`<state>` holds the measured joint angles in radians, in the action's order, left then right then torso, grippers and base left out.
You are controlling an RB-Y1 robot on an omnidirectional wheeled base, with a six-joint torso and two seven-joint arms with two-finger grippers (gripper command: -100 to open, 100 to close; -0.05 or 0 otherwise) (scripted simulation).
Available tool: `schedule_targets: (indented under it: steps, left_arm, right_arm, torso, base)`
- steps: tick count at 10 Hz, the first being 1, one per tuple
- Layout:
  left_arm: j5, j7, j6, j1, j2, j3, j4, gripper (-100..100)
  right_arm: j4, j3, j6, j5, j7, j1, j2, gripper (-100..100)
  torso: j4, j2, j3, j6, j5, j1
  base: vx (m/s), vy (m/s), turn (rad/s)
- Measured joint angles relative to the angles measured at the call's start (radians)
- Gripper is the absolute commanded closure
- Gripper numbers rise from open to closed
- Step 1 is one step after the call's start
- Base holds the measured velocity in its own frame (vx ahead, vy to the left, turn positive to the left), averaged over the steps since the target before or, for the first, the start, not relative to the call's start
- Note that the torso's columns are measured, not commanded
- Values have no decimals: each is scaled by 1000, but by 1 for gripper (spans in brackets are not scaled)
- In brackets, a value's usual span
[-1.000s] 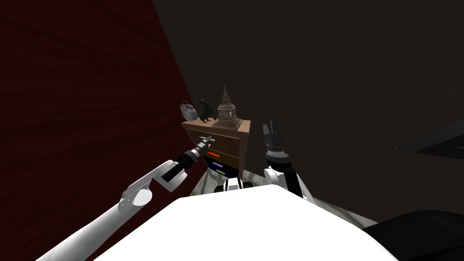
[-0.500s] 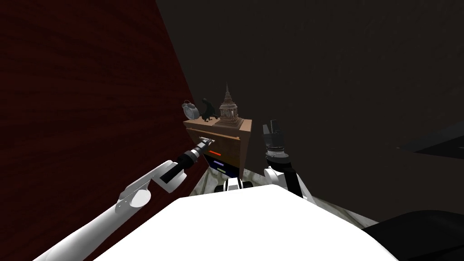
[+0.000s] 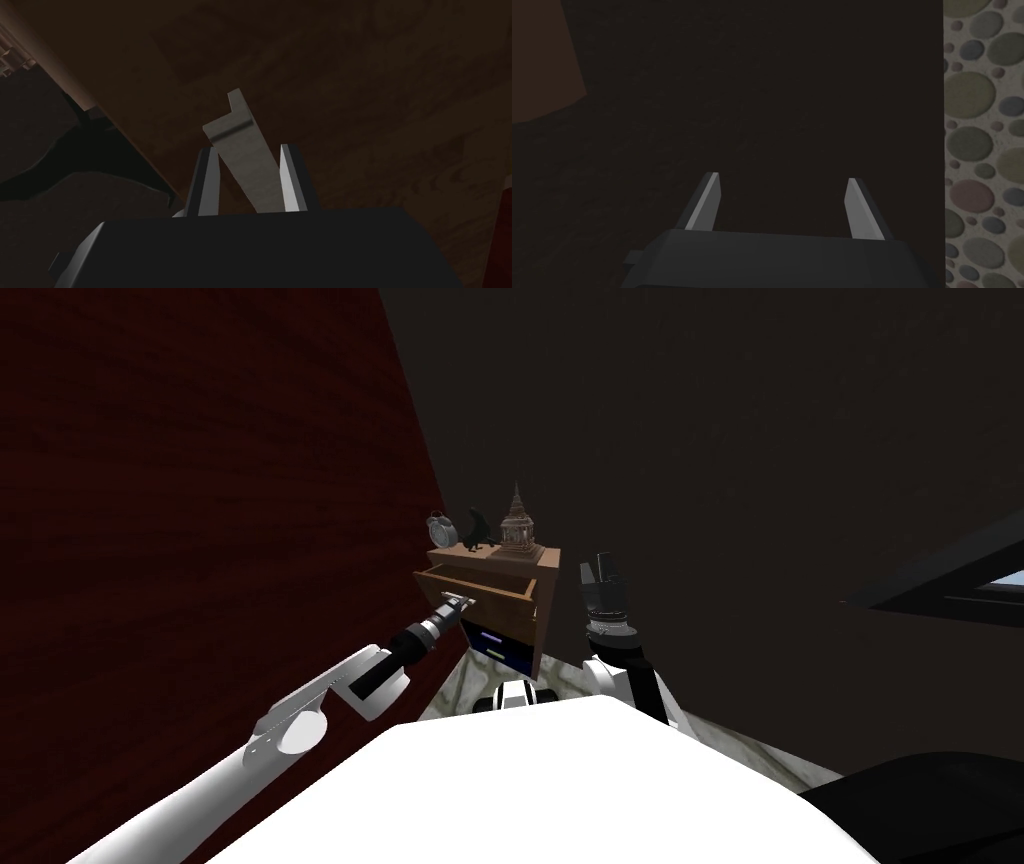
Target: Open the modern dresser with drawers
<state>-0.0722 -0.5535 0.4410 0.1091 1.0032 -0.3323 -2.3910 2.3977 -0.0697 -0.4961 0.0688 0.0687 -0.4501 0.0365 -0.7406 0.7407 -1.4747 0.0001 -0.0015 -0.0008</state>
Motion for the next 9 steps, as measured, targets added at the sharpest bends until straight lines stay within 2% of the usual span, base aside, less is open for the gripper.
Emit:
schedule_targets:
  steps: [1, 4, 9]
  left_arm:
    - [-3, -4, 0, 0, 3, -4, -5, -100]
    - [8, -57, 47, -9, 69, 10, -80, -100]
    - [30, -138, 135, -30, 161, 4, -187, -100]
  right_arm:
    - [0, 0, 0, 0, 0, 0, 0, 0]
    - [0, 0, 0, 0, 0, 0, 0, 0]
    - [0, 0, 0, 0, 0, 0, 0, 0]
  torso:
    - [-1, 1, 1, -1, 1, 2]
    - [5, -9, -6, 0, 0, -3]
    - [-10, 10, 4, -3, -3, 2]
  base:
    - [-38, 50, 66]
    - [66, -23, 68]
    - [40, -3, 37]
